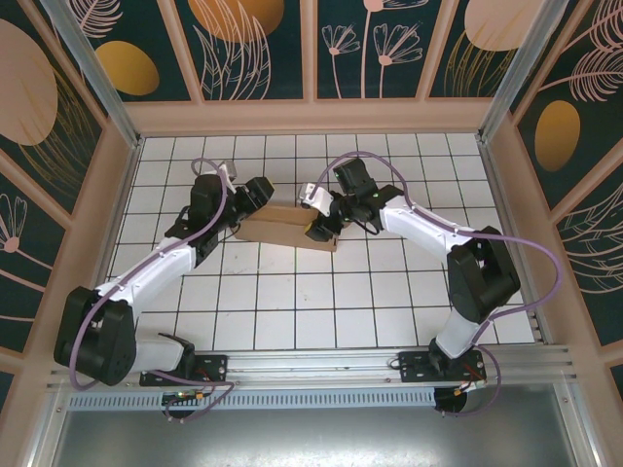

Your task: Fold the paper box

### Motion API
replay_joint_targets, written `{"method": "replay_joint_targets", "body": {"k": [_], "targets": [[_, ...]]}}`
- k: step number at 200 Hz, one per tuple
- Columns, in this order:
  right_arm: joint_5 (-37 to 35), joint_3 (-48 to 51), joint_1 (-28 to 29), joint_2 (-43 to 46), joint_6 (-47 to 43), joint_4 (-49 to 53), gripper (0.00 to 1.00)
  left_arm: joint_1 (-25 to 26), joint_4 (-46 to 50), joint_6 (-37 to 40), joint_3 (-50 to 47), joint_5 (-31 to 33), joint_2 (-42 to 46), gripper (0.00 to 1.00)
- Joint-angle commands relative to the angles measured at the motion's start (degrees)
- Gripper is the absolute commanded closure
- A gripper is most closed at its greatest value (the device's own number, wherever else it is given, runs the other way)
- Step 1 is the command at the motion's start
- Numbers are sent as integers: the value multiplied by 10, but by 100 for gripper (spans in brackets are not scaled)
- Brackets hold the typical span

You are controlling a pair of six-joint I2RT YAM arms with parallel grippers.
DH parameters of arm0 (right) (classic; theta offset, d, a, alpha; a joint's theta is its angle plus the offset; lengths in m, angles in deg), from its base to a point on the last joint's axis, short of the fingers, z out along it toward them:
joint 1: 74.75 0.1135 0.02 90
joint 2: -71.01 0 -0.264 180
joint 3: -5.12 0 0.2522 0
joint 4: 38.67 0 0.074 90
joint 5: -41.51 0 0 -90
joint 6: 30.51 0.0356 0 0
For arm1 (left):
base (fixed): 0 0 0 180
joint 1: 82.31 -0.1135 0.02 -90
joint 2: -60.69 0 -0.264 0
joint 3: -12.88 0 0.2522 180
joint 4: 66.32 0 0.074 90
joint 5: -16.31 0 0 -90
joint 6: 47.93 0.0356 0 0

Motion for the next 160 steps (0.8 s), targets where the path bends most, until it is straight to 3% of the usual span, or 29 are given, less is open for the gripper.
{"method": "replay_joint_targets", "body": {"k": [1,26,54,73,92,121,160], "targets": [[6,12,-10,41,80,-56,29,-4,36,-11,-18,38,-32,37],[48,51,-30,96,160,-138,27,-4,38,-12,-15,54,-42,37],[-31,107,-37,165,257,-226,38,-4,40,-38,-27,75,-38,36],[-88,131,-37,208,290,-224,45,-4,45,-64,-31,84,-32,35],[-140,160,-37,246,279,-220,52,-4,53,-101,-34,82,-31,35],[-174,182,-37,273,239,-207,52,3,74,-180,-35,63,-41,35],[-113,182,-37,257,232,-195,48,31,55,-273,-56,67,-31,35]]}}
